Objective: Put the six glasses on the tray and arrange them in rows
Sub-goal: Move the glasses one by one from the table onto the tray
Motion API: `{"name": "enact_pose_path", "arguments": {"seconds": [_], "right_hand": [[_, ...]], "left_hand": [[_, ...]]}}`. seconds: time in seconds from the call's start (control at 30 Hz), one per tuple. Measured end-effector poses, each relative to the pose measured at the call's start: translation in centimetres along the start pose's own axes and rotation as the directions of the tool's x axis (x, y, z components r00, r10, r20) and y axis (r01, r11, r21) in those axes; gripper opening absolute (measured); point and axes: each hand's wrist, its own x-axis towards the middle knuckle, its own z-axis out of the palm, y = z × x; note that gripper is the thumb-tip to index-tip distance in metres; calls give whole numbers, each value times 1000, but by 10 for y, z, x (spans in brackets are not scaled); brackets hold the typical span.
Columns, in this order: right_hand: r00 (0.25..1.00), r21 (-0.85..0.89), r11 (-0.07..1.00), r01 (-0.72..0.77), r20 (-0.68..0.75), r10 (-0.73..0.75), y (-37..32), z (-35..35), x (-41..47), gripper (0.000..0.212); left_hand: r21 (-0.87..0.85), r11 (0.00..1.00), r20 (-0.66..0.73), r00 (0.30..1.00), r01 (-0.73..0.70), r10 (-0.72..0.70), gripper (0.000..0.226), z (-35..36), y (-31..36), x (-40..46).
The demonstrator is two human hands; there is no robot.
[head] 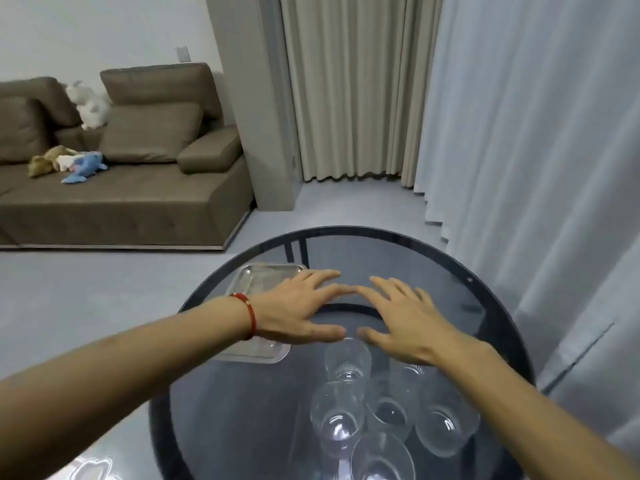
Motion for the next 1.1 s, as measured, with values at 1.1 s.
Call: {"name": "enact_pose_path", "arguments": {"seconds": [1.1], "right_hand": [[766,518,830,-207,-441,467,-103,131,-176,93]], "left_hand": [[-290,845,-307,793,448,-526,56,221,-3,-139]]}}
